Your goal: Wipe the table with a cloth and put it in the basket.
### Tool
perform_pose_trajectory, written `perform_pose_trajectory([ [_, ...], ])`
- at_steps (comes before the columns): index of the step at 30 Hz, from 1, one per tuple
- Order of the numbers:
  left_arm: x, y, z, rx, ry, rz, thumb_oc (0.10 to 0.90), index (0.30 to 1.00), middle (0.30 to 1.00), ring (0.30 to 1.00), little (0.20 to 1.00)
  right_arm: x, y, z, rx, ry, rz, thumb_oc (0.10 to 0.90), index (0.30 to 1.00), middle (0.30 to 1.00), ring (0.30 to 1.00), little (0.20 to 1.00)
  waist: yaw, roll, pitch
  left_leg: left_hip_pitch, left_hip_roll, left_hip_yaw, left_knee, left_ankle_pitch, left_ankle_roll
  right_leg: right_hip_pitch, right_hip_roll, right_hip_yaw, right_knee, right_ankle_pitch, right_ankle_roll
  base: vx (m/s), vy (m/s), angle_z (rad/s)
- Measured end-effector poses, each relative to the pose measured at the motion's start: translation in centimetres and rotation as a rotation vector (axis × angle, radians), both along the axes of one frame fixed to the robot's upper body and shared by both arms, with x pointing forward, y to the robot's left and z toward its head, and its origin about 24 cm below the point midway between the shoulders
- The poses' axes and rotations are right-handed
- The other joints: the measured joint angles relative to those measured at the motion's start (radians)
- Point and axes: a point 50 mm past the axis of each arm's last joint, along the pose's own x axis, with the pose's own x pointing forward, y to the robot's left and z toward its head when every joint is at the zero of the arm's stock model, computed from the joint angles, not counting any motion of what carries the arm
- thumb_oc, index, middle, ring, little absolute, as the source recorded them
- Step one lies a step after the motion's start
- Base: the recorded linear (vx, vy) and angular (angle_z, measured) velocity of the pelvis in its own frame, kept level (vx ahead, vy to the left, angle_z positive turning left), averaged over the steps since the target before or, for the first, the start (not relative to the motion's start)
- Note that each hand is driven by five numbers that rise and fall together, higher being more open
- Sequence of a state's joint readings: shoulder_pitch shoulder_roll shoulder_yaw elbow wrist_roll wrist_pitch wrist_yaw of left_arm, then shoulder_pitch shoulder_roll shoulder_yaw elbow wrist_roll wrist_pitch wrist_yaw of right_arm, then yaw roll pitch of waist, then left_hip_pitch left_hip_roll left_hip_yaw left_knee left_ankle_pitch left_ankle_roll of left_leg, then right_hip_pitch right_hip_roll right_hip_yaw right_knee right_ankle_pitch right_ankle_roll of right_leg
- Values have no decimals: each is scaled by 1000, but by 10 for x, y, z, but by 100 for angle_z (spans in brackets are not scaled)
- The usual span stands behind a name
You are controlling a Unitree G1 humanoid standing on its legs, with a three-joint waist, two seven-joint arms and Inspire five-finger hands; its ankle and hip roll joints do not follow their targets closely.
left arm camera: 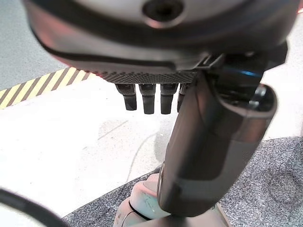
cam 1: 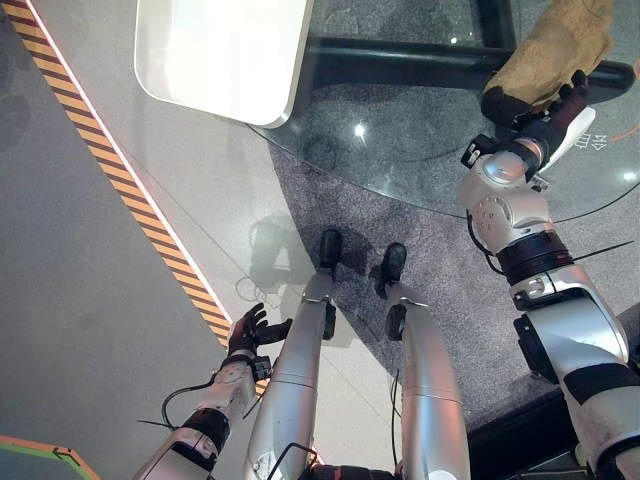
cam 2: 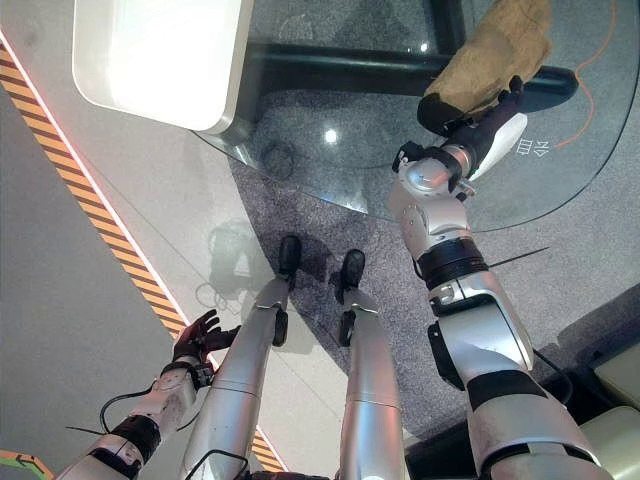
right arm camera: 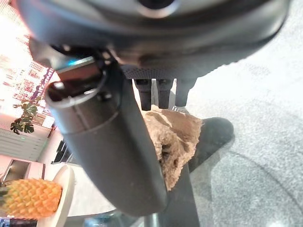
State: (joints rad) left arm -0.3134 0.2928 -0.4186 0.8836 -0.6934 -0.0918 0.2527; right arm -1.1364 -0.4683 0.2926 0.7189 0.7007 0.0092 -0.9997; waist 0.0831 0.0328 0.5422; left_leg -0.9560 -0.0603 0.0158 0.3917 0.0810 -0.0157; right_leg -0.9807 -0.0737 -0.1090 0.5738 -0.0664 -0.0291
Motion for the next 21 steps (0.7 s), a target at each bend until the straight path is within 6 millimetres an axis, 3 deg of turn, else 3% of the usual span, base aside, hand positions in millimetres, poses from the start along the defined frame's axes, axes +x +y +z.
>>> perform_pose_trajectory([
  [5, 0, 0, 0, -1, 2, 0, 800, 900, 900, 900, 900, 0, -1, 1, 40, -20, 25, 800, 900, 900, 900, 900, -4, 1, 0, 5, 0, 2, -8, 0, 0, 4, 0, -1, -2, 0, -2, 0, 0, 0],
  [6, 0, 0, 0, -1, 2, 0, 800, 900, 900, 900, 900, 0, -1, 1, 43, -20, 26, 687, 804, 804, 804, 787, -4, 1, 0, 6, 1, 2, -8, 0, 0, 5, 0, -1, -2, 0, -3, 0, 0, 0],
  [7, 0, -1, 0, -1, 3, 0, 800, 900, 900, 900, 900, 0, -2, 1, 48, -19, 28, 188, 375, 375, 375, 288, -5, 1, 0, 7, 1, 2, -8, 0, 0, 6, -1, -2, -3, 0, -2, 0, 0, 0],
  [8, 0, 0, 0, 0, 4, 0, 800, 900, 900, 900, 900, 0, -2, 1, 53, -17, 31, 100, 300, 300, 300, 200, -5, 1, 1, 9, 1, 2, -10, 0, 0, 9, -1, -4, -3, 0, -2, 0, 0, 0],
  [16, 0, 0, 0, 0, 4, 0, 800, 900, 900, 900, 900, 0, -21, 5, 95, -13, 74, 100, 300, 300, 300, 200, -4, 9, 1, 12, 0, 3, -28, 0, 0, 12, -14, -24, -7, -4, -5, 2, -1, 6],
  [21, 0, -2, 0, -2, 3, -5, 800, 900, 900, 900, 900, 1, -23, 5, 111, -13, 95, 100, 300, 300, 300, 200, -9, 21, 1, 13, 1, 4, -26, 0, 0, 14, -15, -26, -5, -3, -2, 0, 0, 0],
])
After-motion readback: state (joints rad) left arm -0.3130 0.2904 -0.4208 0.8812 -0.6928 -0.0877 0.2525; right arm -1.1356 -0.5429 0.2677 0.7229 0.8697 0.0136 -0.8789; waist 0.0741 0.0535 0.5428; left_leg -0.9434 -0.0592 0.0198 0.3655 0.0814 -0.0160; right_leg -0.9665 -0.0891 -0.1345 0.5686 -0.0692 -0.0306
